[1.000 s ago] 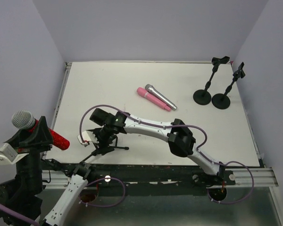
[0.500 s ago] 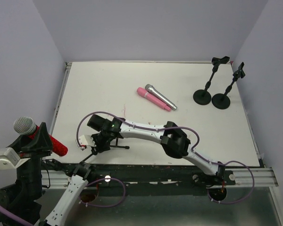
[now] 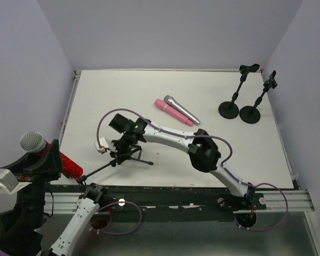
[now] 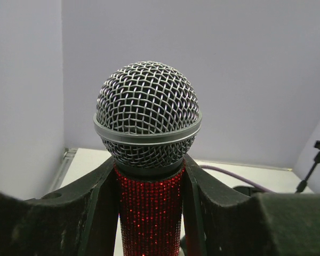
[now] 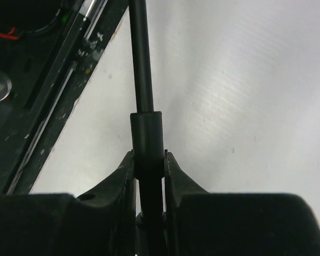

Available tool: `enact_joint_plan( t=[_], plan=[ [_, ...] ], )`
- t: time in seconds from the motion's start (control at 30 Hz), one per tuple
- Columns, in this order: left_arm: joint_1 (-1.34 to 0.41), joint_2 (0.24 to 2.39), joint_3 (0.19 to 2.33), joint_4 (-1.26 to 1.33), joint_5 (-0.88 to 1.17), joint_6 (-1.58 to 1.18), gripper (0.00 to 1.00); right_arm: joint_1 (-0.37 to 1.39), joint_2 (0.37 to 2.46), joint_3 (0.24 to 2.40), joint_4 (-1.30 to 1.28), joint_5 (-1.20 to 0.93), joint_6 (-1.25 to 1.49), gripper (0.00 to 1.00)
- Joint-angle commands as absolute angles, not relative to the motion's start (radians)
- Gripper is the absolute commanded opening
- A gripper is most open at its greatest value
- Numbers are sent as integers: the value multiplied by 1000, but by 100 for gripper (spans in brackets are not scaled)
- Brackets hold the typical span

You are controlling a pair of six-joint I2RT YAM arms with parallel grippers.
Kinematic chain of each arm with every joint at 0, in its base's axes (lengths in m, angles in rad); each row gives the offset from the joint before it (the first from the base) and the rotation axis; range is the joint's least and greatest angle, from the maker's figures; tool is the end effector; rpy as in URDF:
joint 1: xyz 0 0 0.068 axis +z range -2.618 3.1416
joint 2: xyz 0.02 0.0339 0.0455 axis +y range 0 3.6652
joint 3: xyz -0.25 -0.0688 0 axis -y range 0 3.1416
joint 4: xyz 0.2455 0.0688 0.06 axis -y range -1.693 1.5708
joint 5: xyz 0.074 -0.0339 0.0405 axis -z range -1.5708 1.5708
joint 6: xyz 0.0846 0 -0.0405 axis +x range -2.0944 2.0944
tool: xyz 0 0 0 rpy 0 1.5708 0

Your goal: Attach the microphones to the stand

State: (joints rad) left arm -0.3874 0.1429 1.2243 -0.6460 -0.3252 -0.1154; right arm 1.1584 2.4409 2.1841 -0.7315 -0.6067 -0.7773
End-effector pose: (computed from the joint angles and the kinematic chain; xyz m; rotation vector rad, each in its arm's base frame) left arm -0.0131 0.0346 0.4590 -0.1344 1.1557 -0.2605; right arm 0.1733 0.5166 0.1505 -2.2230 1.2417 0.9231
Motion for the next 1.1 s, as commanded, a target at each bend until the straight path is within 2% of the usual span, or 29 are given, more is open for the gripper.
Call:
enact_joint_plan(
  t=[0.0,0.1,0.23,0.4,0.47,0.6,0.7,0.73,0.77,0.87,0.93,1.07],
  plan=[
    [-382,189,1287,-592,-180,-218,0,967,2231,2177,-741,-895,-651,5],
    [-382,224,1301,-555,-134,-255,0,888,2134,2093,-727,-1046,-628,4],
    [-383,261,1279,-505,-109,-276,0,810,2027,1959,-671,-1132,-583,4],
    [-383,288,1220,-445,-65,-325,0,695,1898,1742,-398,-1233,-318,1],
    [-383,298,1201,-425,-38,-350,0,664,1872,1665,-275,-1207,-229,1],
    [-382,321,1169,-416,-2,-380,0,653,1884,1621,-143,-1002,-144,1],
    [-382,322,1164,-434,-2,-385,0,661,1936,1663,-165,-1050,-149,2],
    [-382,319,1164,-446,-2,-385,0,673,1943,1680,-211,-1072,-179,5],
    [-383,318,1166,-457,-2,-379,0,705,1947,1702,-274,-1078,-252,12],
    [-383,296,1163,-479,30,-350,0,837,1962,1765,-506,-1020,-451,41],
    [-383,273,1172,-488,34,-325,0,899,1994,1781,-505,-1017,-402,56],
    [-382,224,1210,-521,21,-284,0,965,2104,1819,-445,-976,-244,66]
  ],
)
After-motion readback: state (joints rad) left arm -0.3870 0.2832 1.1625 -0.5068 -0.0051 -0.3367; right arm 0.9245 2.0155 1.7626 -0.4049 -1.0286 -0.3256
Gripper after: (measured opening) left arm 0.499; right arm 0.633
